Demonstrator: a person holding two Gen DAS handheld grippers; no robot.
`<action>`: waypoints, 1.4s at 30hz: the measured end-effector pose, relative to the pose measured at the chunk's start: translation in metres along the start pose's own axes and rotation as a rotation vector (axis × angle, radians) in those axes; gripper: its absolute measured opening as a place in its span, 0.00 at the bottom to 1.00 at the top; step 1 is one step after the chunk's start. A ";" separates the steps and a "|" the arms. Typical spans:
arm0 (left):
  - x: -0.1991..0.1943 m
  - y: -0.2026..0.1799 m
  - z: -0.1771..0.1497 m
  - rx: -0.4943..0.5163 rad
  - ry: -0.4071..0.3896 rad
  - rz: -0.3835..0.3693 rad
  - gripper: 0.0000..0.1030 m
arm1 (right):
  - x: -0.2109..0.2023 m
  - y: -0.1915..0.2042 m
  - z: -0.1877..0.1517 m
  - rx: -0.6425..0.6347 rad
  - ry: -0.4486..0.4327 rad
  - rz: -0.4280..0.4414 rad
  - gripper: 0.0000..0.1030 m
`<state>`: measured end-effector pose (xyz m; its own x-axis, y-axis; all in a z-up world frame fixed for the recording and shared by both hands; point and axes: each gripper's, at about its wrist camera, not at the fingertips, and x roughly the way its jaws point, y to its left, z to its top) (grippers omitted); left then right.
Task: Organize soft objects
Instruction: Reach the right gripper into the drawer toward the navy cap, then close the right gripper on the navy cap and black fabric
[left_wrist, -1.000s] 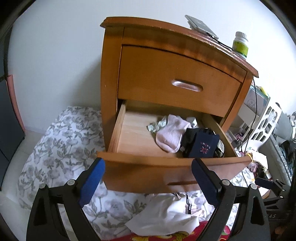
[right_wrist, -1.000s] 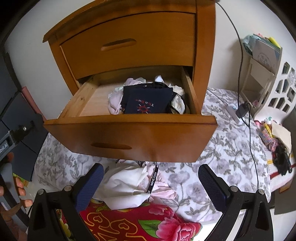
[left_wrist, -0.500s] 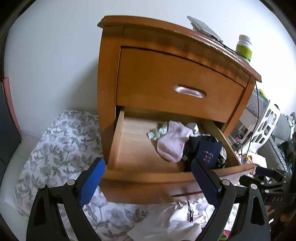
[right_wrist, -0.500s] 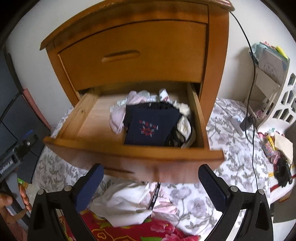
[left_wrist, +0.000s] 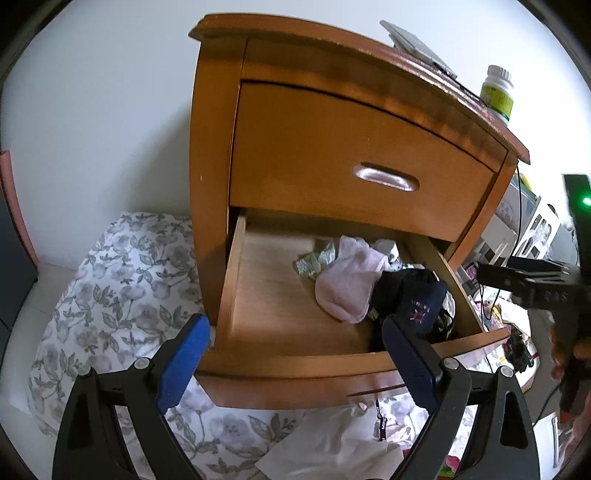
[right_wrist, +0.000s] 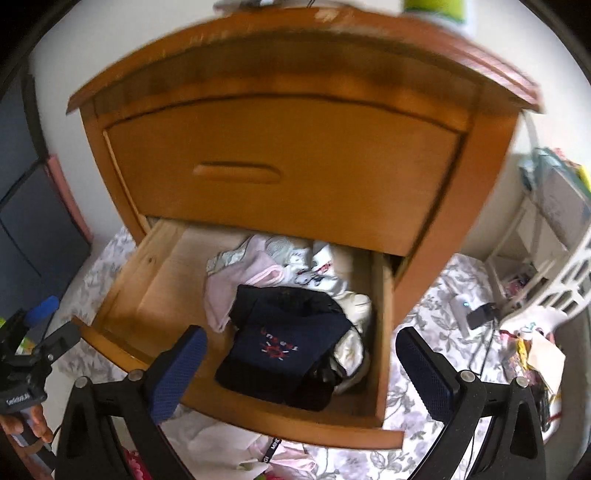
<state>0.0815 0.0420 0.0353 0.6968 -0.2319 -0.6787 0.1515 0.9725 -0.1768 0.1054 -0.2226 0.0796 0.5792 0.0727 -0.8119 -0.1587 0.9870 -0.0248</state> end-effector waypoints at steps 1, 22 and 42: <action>0.002 0.000 -0.001 0.000 0.008 0.002 0.92 | 0.007 0.000 0.002 0.002 0.023 0.004 1.00; 0.020 0.007 -0.011 0.006 0.082 -0.005 0.92 | 0.120 -0.001 0.009 0.193 0.371 0.007 0.94; 0.019 0.009 -0.013 0.011 0.088 -0.007 0.92 | 0.123 -0.021 -0.003 0.271 0.371 0.063 0.55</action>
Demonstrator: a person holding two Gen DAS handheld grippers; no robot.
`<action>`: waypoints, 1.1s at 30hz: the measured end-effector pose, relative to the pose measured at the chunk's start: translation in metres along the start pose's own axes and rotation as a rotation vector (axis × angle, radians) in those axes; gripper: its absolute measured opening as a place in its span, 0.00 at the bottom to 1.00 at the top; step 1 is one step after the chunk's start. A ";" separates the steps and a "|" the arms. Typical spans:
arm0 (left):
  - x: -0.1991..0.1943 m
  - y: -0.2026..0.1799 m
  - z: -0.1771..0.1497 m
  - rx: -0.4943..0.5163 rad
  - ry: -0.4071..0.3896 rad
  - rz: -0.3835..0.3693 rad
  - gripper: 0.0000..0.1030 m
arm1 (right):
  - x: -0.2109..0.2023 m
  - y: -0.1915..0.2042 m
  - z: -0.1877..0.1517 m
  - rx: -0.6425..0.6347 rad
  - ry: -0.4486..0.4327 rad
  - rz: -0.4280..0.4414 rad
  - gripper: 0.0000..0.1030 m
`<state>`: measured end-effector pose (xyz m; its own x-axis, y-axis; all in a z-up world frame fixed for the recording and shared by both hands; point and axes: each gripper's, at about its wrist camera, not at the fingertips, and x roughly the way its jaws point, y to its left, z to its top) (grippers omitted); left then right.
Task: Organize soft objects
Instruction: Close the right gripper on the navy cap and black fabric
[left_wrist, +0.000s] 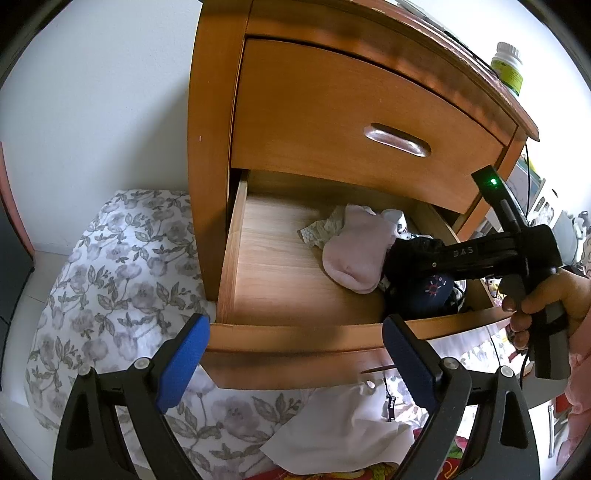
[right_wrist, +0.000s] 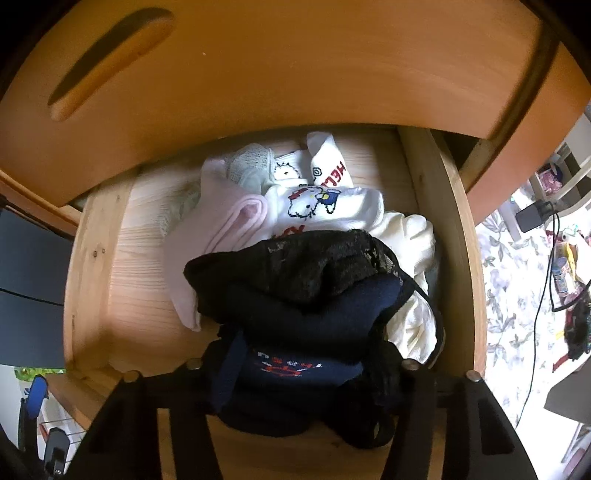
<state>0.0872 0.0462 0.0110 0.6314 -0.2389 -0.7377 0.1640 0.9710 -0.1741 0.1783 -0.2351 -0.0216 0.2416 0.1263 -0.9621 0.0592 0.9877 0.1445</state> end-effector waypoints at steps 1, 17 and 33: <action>0.000 0.000 -0.001 0.001 0.001 0.001 0.92 | -0.002 -0.002 -0.002 0.001 -0.004 0.007 0.53; -0.001 -0.004 -0.004 0.018 0.011 0.010 0.92 | -0.050 -0.019 -0.019 0.009 -0.088 0.081 0.40; -0.008 -0.003 -0.004 0.005 0.019 0.015 0.92 | -0.121 -0.027 -0.013 0.000 -0.237 0.105 0.40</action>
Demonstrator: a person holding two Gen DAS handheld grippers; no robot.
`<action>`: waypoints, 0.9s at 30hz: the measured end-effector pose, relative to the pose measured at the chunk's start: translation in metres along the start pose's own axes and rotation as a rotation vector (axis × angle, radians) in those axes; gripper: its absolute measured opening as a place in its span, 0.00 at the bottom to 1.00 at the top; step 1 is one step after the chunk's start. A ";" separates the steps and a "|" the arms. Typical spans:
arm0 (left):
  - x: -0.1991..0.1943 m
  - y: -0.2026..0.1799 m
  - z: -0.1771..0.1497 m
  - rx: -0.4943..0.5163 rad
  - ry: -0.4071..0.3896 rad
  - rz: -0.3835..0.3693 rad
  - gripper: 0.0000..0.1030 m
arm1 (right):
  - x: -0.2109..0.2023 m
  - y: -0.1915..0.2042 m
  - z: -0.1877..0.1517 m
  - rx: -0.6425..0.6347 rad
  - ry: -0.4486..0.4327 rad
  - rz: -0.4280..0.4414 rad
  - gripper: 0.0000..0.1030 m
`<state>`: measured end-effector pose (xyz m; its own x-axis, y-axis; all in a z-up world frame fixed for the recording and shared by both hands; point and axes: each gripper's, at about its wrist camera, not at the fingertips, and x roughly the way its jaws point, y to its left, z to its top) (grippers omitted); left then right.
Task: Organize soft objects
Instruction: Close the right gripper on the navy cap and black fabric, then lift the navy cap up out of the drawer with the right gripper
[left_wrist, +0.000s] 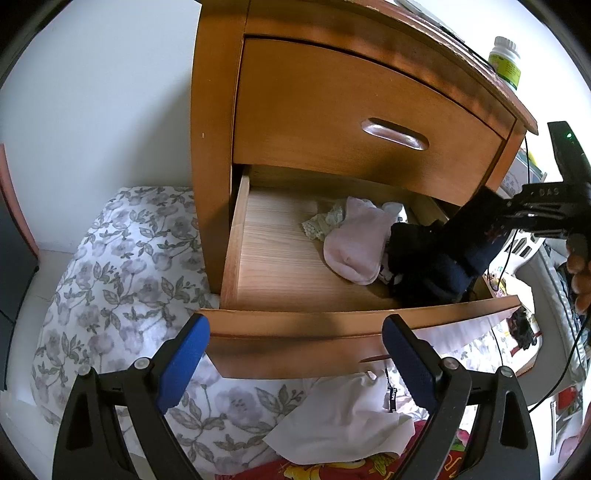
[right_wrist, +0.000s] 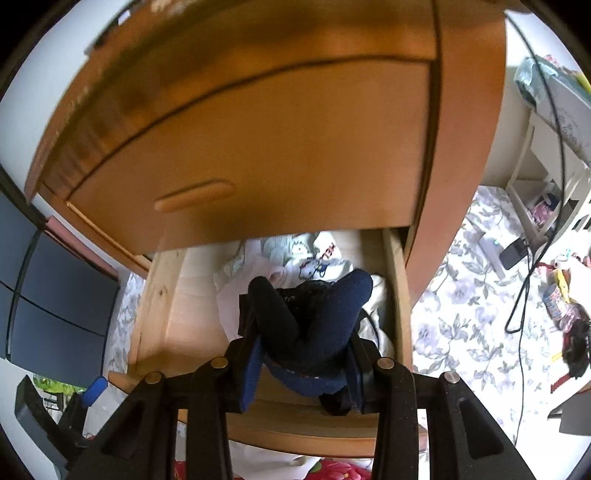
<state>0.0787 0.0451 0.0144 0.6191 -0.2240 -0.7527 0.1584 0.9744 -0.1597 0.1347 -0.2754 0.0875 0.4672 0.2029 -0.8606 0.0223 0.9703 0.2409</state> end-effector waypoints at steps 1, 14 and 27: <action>-0.001 0.000 0.000 0.000 -0.001 0.000 0.92 | -0.003 -0.001 0.001 0.001 -0.005 0.001 0.40; -0.011 0.000 0.000 -0.001 -0.012 0.009 0.92 | -0.055 0.002 0.018 -0.007 -0.113 0.019 0.40; -0.028 -0.007 -0.001 0.013 -0.027 0.023 0.92 | -0.066 0.011 -0.011 -0.043 -0.105 0.048 0.40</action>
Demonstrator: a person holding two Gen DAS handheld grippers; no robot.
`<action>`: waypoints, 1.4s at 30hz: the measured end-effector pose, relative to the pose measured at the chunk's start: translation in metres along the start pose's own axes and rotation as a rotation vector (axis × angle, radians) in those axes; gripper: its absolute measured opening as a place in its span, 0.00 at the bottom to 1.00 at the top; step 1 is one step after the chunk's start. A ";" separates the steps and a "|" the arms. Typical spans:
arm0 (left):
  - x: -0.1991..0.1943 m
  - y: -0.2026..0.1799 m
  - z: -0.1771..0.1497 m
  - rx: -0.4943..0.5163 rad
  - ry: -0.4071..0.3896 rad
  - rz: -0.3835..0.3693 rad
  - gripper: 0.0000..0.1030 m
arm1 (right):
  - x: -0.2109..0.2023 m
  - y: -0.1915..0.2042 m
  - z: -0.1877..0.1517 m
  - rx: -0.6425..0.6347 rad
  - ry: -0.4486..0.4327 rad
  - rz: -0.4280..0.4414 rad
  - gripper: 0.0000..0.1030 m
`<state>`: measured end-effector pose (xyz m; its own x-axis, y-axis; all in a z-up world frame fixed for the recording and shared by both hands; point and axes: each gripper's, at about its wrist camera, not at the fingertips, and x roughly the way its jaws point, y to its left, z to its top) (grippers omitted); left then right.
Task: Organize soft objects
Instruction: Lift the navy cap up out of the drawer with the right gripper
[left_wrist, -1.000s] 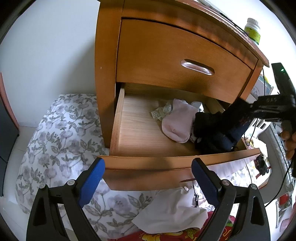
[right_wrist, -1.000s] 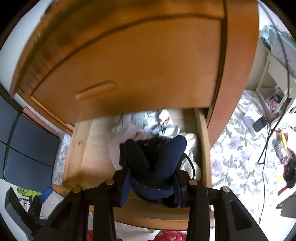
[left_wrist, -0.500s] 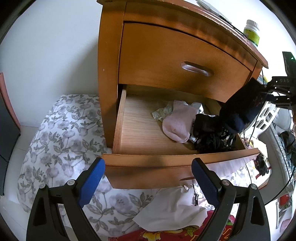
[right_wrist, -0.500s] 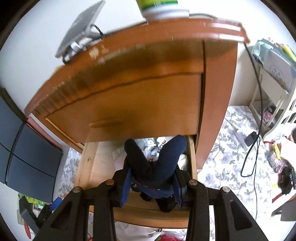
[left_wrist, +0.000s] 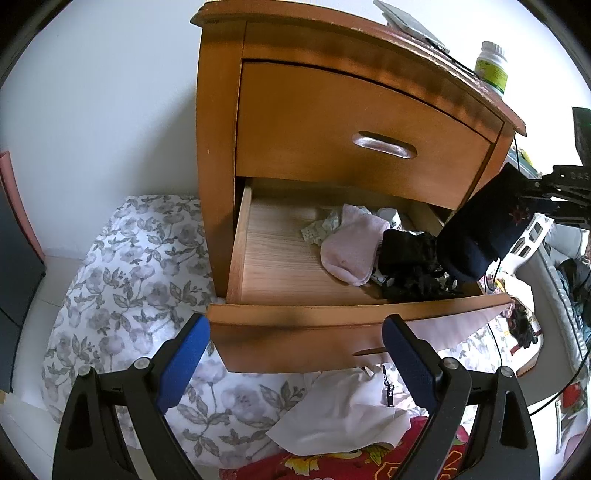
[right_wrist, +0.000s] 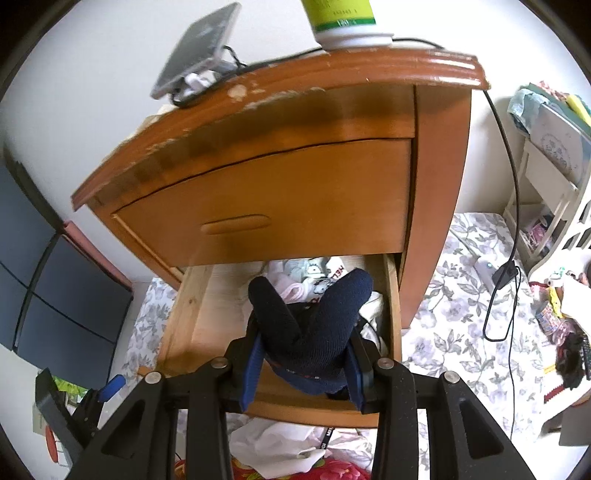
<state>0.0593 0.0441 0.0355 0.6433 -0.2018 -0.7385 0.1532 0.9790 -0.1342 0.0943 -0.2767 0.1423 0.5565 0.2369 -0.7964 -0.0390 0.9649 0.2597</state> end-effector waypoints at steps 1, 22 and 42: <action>-0.001 0.000 0.000 0.000 -0.001 0.001 0.92 | -0.005 0.002 -0.003 -0.004 -0.008 0.006 0.40; -0.043 -0.024 -0.012 0.041 -0.055 -0.001 0.92 | -0.068 0.032 -0.069 -0.127 -0.039 0.047 0.40; -0.047 -0.041 -0.024 0.085 -0.034 0.006 0.92 | -0.017 0.012 -0.136 -0.068 0.121 0.064 0.40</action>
<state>0.0046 0.0144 0.0595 0.6693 -0.1983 -0.7160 0.2117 0.9747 -0.0720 -0.0281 -0.2539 0.0847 0.4468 0.3057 -0.8408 -0.1296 0.9520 0.2772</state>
